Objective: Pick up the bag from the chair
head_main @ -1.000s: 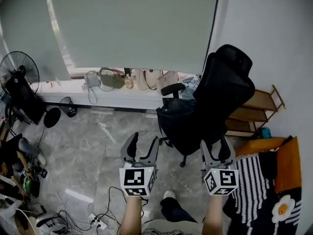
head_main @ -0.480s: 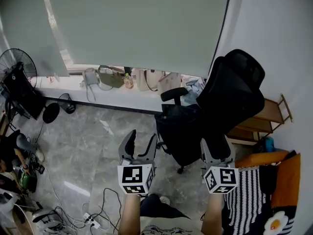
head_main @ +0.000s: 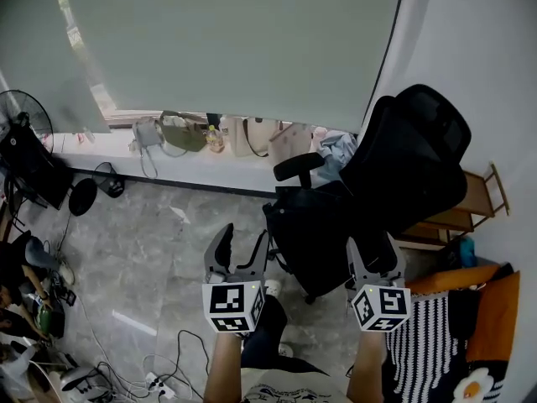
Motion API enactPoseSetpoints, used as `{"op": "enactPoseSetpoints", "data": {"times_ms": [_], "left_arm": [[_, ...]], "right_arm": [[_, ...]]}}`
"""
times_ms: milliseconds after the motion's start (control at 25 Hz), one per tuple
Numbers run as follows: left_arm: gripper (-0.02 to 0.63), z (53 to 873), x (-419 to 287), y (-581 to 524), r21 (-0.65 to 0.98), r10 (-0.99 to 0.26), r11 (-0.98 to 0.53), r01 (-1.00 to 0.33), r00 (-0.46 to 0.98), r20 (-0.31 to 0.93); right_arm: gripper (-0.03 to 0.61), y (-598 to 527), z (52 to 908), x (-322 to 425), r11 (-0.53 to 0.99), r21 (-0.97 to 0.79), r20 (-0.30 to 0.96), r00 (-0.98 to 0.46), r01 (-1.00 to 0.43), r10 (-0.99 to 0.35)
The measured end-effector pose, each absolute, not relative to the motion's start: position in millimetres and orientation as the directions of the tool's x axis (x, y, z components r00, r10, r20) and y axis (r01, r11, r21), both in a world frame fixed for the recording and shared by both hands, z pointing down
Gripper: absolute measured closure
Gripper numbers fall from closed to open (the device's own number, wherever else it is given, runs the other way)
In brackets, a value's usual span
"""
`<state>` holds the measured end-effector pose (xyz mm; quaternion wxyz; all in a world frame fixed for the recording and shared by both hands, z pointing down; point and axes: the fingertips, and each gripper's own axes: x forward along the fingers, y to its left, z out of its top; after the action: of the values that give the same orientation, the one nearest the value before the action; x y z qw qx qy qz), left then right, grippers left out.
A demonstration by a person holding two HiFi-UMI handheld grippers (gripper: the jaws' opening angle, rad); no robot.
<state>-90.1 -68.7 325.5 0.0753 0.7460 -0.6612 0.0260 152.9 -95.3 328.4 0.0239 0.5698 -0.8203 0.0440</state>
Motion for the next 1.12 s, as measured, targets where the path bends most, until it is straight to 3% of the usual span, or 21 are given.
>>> {"op": "enactPoseSetpoints", "data": {"times_ms": [760,1120], "left_arm": [[0.327,357.3,-128.8,-339.3,0.122,-0.927,-0.285,-0.951,0.306,0.216],[0.327,408.2,-133.2,-400.6,0.158,-0.885,-0.327,-0.932,0.361,0.293]], "right_arm": [[0.25,-325.7,356.3,115.9,0.191,-0.046,0.17,-0.196,-0.98,-0.966],[0.25,-374.8,408.7,114.6,0.14,-0.058,0.267,-0.15,-0.988,-0.952]]}}
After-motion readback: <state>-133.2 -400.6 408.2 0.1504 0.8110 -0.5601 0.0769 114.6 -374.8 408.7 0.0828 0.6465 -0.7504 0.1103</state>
